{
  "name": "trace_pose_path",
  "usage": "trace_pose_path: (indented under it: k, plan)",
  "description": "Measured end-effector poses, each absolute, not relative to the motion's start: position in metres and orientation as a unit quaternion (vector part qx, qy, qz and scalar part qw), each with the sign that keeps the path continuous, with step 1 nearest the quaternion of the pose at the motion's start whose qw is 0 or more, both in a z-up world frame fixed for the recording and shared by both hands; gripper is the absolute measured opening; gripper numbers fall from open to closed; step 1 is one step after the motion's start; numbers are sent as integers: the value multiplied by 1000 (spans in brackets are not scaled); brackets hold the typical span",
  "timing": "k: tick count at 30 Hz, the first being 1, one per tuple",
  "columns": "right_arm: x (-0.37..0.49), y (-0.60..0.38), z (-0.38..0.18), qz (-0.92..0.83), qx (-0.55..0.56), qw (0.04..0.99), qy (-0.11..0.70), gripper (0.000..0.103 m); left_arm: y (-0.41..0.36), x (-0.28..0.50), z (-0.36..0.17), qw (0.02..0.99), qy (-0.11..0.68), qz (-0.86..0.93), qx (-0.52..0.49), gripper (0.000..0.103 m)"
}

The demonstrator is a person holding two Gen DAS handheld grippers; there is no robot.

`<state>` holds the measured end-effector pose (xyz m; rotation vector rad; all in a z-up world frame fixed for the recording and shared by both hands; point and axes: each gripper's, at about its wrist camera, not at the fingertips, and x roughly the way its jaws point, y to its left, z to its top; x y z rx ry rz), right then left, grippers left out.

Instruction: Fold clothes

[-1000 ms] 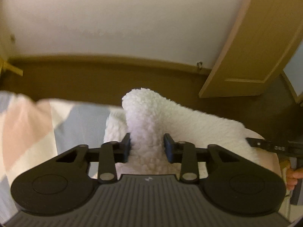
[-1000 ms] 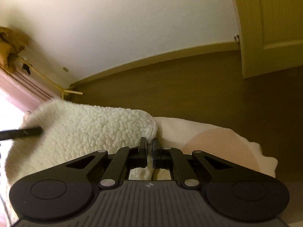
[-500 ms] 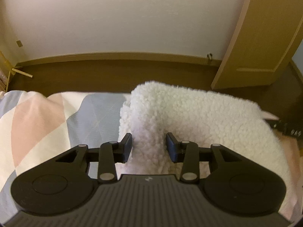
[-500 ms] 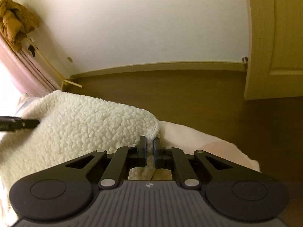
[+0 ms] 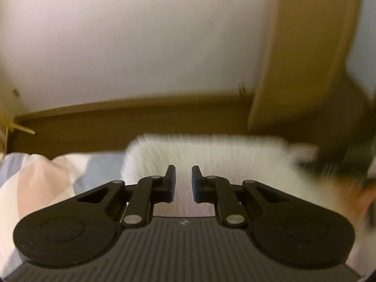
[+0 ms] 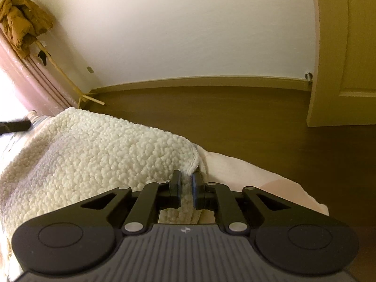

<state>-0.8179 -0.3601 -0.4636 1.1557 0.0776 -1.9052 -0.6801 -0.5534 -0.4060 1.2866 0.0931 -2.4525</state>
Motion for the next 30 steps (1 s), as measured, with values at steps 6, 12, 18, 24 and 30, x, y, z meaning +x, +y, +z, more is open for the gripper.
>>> trace_pose_path:
  k: [6,12,18,24,30]
  plan:
    - [-815,-361,-452,-773,457,436,57,13,-566,-679,-428,198,95,-866,449,8]
    - [-782,-354,-413,-809,371,454,50,23,-564,-677,-426,193,78,-867,452,8]
    - [-763,-380,-441,-762,400,504,75,23,-578,-669,-411,187,111,-885,412,6]
    - [-766,-380,-444,-759,403,506,79,23,-625,-667,-420,206,176,-883,382,1]
    - [-765,-388,-446,-760,396,508,85,22,-637,-666,-459,197,180,-882,389,3]
